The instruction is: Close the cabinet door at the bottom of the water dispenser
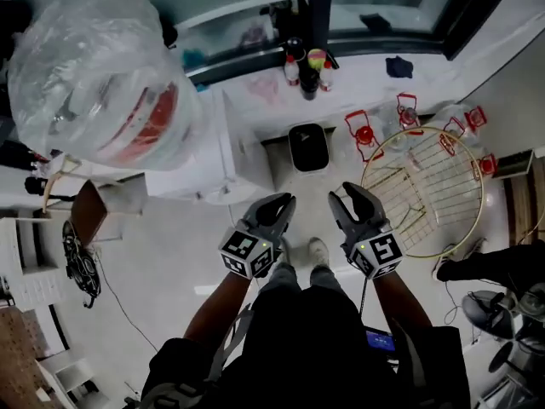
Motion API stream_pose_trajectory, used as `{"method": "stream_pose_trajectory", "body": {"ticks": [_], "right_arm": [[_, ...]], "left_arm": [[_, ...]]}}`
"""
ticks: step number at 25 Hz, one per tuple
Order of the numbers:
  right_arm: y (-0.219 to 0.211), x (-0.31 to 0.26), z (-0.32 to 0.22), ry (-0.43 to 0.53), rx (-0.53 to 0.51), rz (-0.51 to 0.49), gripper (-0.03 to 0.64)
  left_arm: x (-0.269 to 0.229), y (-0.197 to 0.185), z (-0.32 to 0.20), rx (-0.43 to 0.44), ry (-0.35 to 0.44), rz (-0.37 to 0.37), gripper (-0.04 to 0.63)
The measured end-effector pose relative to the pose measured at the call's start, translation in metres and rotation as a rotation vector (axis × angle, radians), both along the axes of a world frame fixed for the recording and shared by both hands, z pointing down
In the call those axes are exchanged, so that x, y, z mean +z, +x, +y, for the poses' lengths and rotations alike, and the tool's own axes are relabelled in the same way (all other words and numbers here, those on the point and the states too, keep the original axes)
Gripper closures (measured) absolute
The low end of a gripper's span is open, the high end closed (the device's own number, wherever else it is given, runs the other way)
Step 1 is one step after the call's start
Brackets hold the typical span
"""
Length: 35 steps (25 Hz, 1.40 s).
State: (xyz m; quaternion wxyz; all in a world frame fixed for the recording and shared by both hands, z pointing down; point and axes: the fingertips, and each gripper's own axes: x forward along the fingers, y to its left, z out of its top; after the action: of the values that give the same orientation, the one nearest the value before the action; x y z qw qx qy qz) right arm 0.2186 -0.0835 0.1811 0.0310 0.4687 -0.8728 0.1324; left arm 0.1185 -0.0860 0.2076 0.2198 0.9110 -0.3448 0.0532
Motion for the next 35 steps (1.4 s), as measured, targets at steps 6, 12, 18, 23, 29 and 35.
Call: {"method": "stream_pose_trajectory", "body": {"ticks": [6,12,18,23,29,35], "right_arm": [[0.006,-0.068,0.01,0.13,-0.002,0.012,0.495],[0.013,-0.099,0.025,0.192,0.043,0.026,0.549],[0.001,-0.118,0.024,0.218,0.069,-0.025,0.612],[-0.031,-0.125,0.023,0.236,-0.003,-0.019,0.612],[-0.057,-0.126,0.019,0.203,-0.057,-0.048,0.612],[-0.069,-0.127,0.012,0.227,-0.089,-0.042,0.612]], "left_arm": [[-0.074,-0.039,-0.009,-0.082,0.15,-0.039,0.589],[-0.123,-0.08,-0.002,-0.16,0.227,-0.041,0.589],[-0.134,-0.102,0.009,-0.216,0.239,-0.067,0.589],[-0.148,-0.124,0.013,-0.252,0.27,-0.049,0.589],[-0.155,-0.145,0.015,-0.29,0.287,-0.053,0.589],[-0.157,-0.155,0.013,-0.314,0.274,-0.023,0.589]]}}
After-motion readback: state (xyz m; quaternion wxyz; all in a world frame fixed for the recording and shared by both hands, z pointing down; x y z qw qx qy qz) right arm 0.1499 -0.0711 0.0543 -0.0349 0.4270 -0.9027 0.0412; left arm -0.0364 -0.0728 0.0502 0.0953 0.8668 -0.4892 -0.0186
